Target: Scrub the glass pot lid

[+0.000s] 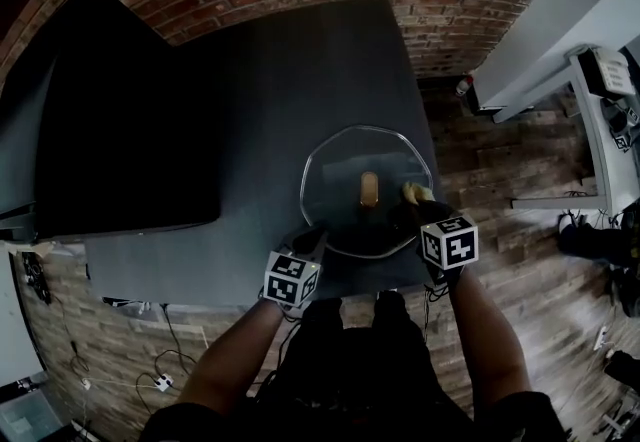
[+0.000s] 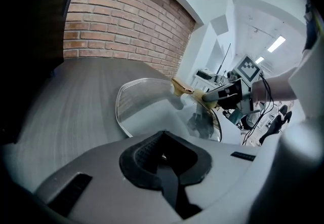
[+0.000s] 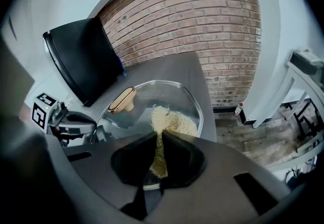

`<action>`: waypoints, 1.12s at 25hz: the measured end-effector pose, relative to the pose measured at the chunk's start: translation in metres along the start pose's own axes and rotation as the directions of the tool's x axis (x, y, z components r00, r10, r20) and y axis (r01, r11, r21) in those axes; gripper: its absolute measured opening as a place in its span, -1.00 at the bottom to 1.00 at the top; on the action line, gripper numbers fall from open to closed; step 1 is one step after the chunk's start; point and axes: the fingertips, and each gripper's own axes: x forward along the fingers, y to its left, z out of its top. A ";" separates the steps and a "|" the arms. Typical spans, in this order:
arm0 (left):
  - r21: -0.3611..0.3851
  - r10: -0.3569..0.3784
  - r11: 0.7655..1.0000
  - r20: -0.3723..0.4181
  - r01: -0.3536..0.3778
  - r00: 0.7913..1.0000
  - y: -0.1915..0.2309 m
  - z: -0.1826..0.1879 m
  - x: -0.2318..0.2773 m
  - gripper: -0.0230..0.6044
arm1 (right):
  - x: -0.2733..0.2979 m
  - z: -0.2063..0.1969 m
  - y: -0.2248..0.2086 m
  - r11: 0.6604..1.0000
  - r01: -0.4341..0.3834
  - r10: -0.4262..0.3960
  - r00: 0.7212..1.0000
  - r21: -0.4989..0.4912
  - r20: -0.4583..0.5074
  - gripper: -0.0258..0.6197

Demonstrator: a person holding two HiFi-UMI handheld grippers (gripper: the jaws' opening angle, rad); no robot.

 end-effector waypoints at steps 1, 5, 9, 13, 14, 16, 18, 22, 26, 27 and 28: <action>-0.006 0.008 1.000 -0.001 -0.008 1.000 0.000 0.000 0.001 -0.83 | 0.002 0.005 -0.007 1.000 0.027 -0.027 1.000 0.010 0.016 -0.79; -0.043 0.049 0.998 -0.010 -0.050 0.999 0.000 0.000 0.002 -0.83 | -0.002 0.022 -0.021 0.989 0.125 -0.116 0.987 -0.074 0.115 -0.79; -0.067 0.094 0.993 0.001 -0.094 0.996 0.001 0.005 0.000 -0.83 | -0.028 0.055 -0.011 0.951 0.183 -0.112 0.955 -0.248 0.275 -0.79; -0.076 0.138 0.989 0.114 -0.130 0.984 -0.006 0.035 -0.012 -0.83 | -0.060 0.082 0.001 0.929 0.172 -0.042 0.929 -0.329 0.367 -0.79; -0.076 0.149 0.987 0.148 -0.139 0.978 -0.010 0.045 -0.017 -0.83 | -0.068 0.088 0.003 0.930 0.160 -0.022 0.922 -0.330 0.386 -0.79; -0.085 0.174 0.984 0.221 -0.158 0.960 -0.017 0.068 -0.030 -0.83 | -0.085 0.100 0.007 0.936 0.132 0.018 0.908 -0.327 0.418 -0.79; -0.095 0.202 0.979 0.298 -0.182 0.933 -0.025 0.093 -0.046 -0.83 | -0.102 0.111 0.012 0.940 0.103 0.056 0.894 -0.326 0.444 -0.79; -0.070 0.245 0.969 0.424 -0.238 0.872 -0.050 0.140 -0.085 -0.83 | -0.141 0.128 0.018 0.947 0.056 0.114 0.862 -0.317 0.494 -0.79; -0.045 0.276 0.955 0.501 -0.294 0.820 -0.076 0.169 -0.127 -0.83 | -0.178 0.137 0.019 0.960 0.022 0.138 0.830 -0.279 0.540 -0.79; -0.042 0.275 0.954 0.515 -0.297 0.812 -0.082 0.173 -0.136 -0.83 | -0.186 0.138 0.020 0.965 0.016 0.136 0.823 -0.263 0.551 -0.79; -0.038 0.270 0.955 0.526 -0.295 0.807 -0.086 0.176 -0.144 -0.83 | -0.193 0.139 0.021 0.970 0.011 0.133 0.816 -0.245 0.563 -0.79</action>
